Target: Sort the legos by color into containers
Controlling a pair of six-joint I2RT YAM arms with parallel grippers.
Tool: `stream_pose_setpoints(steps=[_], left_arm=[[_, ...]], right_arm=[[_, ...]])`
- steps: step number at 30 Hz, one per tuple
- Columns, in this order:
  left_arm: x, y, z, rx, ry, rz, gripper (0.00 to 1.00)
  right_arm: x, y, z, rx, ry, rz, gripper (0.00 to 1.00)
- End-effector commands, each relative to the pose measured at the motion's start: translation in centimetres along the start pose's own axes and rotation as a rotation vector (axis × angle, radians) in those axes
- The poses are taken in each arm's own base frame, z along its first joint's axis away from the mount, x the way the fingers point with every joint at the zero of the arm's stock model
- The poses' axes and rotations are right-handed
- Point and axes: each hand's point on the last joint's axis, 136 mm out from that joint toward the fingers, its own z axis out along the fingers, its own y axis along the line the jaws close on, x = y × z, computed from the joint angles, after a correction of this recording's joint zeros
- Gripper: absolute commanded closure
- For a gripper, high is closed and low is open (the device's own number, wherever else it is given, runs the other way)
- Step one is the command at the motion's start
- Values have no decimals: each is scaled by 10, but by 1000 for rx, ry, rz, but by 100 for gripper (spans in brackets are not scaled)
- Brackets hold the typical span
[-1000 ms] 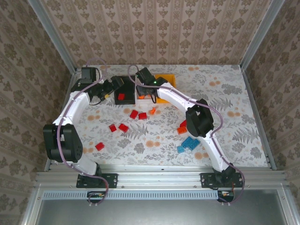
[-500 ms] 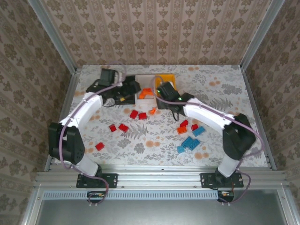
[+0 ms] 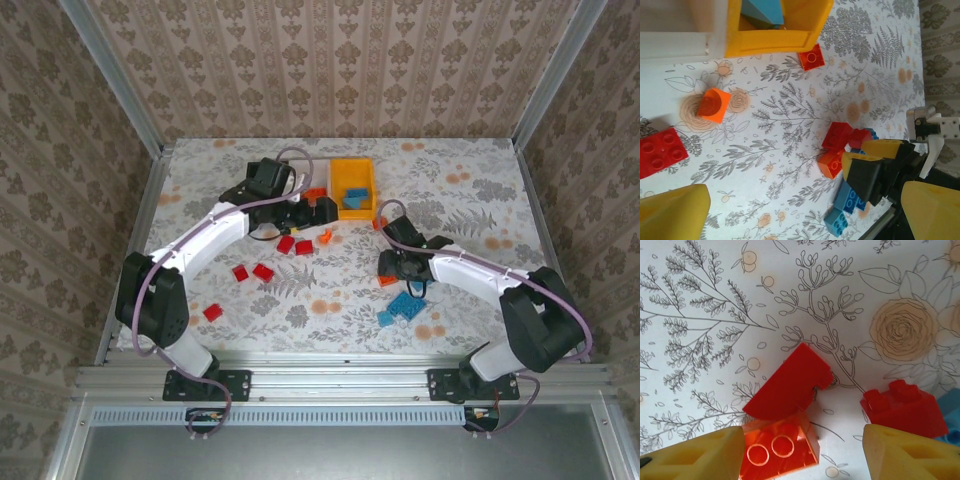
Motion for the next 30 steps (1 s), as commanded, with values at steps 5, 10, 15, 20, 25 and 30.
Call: stream_pose_setpoints(steps=[5,10,15,20,25,30], left_arm=[[-8,-3,-11,-16,-26,36,0],[-10,-1,-13,-20,-33,33,0],[-13,3,-14,-26,-38,25,0],[-15,3,-17,-25,-45,22,0],[-16,5,-18,-27,-48,18,0],[-23,10,-26,-34,-74,11,0]], right_arm=[[-9,10,16,-74,40,57,37],[-22,19,24,-93,27,66,39],[-27,31,32,-126,44,72,43],[-26,36,41,-123,58,66,49],[-31,38,40,-52,28,-2,68],[-51,58,20,-65,-55,-62,78]])
